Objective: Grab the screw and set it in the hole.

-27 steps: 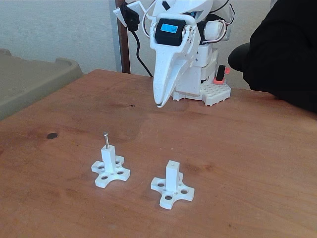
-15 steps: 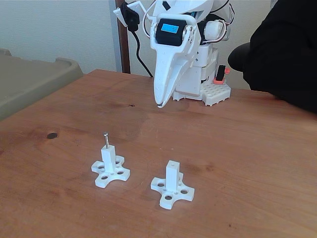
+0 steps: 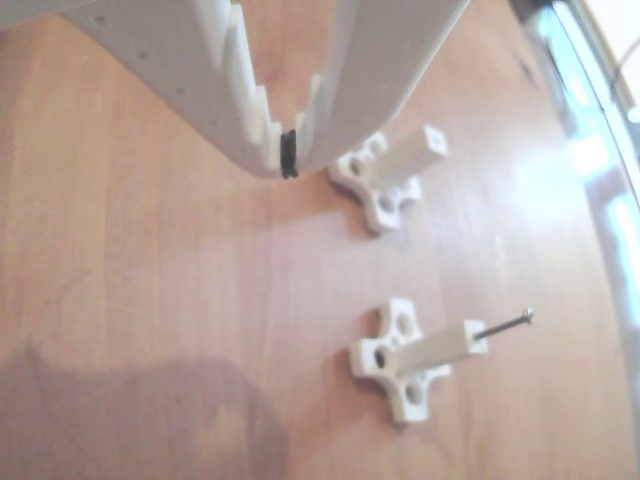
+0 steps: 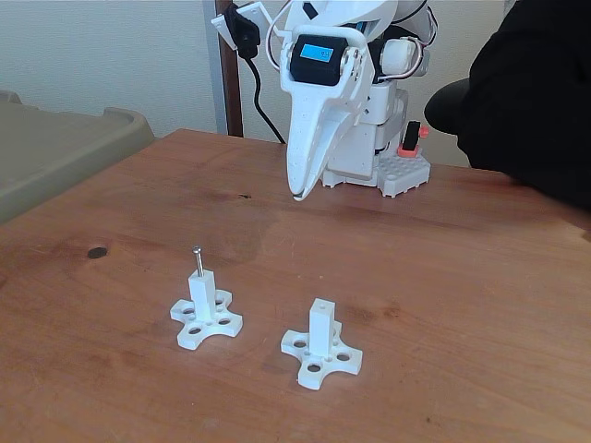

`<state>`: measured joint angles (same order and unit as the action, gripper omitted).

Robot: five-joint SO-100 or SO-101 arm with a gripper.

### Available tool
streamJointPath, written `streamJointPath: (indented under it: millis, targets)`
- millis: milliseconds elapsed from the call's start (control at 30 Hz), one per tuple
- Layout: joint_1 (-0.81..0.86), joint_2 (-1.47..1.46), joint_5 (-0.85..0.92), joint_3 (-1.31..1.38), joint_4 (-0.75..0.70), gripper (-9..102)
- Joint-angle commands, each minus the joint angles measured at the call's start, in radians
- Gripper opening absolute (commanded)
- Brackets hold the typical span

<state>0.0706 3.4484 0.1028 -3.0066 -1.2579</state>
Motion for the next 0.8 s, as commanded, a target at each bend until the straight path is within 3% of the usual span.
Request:
streamJointPath:
  millis: [0,767]
  targets:
    - [0.000,0.018,0.009,0.009,-0.064,-4]
    - [0.009,-0.117,0.061,0.069,-0.020,-4]
